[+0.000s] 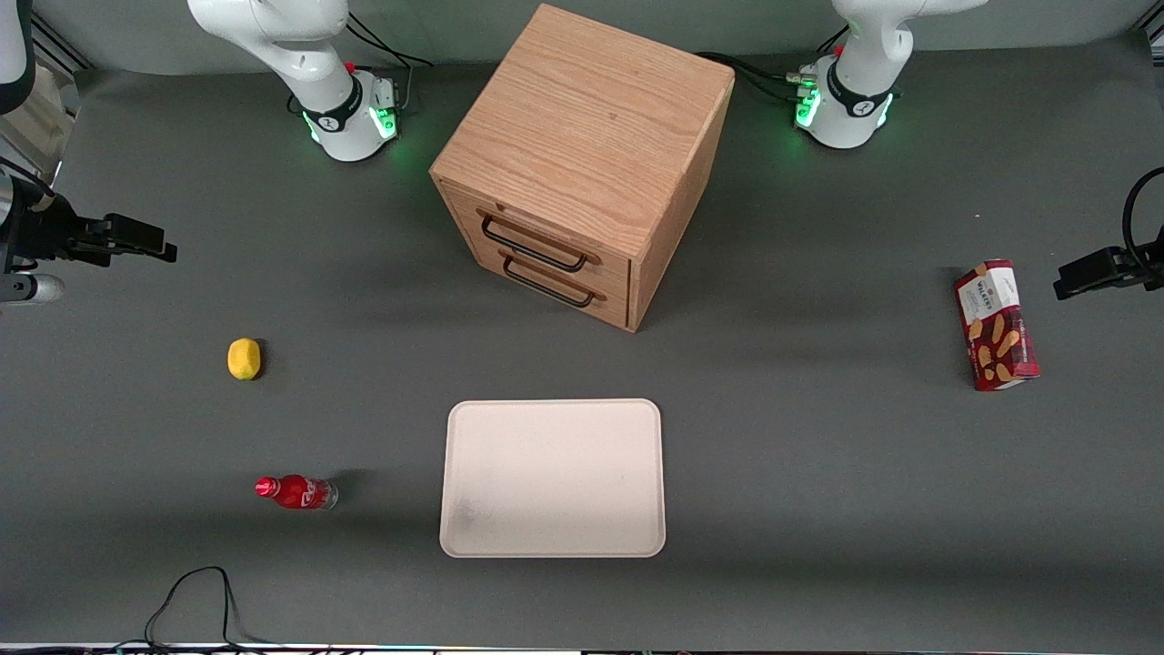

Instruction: Place coke bottle on tray

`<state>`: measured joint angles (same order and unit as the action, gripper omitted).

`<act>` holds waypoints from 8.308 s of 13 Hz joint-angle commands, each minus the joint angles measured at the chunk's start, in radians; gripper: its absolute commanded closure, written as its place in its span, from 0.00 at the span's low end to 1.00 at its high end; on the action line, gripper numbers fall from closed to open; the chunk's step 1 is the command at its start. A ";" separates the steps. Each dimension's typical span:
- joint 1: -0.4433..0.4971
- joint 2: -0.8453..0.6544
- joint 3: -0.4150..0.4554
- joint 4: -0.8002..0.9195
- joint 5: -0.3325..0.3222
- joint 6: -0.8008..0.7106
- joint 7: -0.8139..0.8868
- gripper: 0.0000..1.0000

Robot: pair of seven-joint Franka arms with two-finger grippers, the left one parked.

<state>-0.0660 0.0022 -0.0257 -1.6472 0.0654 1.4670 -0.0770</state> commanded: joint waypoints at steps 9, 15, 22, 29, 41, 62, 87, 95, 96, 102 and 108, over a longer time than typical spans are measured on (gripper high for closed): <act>-0.003 0.153 0.006 0.240 0.008 -0.137 0.023 0.00; 0.115 0.238 0.009 0.305 -0.021 -0.129 0.089 0.00; 0.112 0.467 0.000 0.516 -0.050 -0.044 0.091 0.00; 0.106 0.654 0.001 0.630 -0.127 0.133 0.077 0.01; 0.114 0.849 0.061 0.678 -0.118 0.407 0.091 0.01; 0.104 0.874 0.052 0.658 -0.141 0.345 0.065 1.00; 0.184 0.568 0.067 0.647 -0.133 -0.044 0.265 1.00; 0.245 0.760 0.179 0.741 -0.134 0.189 0.561 1.00; 0.274 0.777 0.178 0.741 -0.134 0.220 0.582 1.00; 0.302 0.875 0.184 0.742 -0.136 0.406 0.669 1.00; 0.316 0.927 0.179 0.744 -0.141 0.510 0.695 1.00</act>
<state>0.2419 0.9033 0.1529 -0.9530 -0.0598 1.9689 0.5878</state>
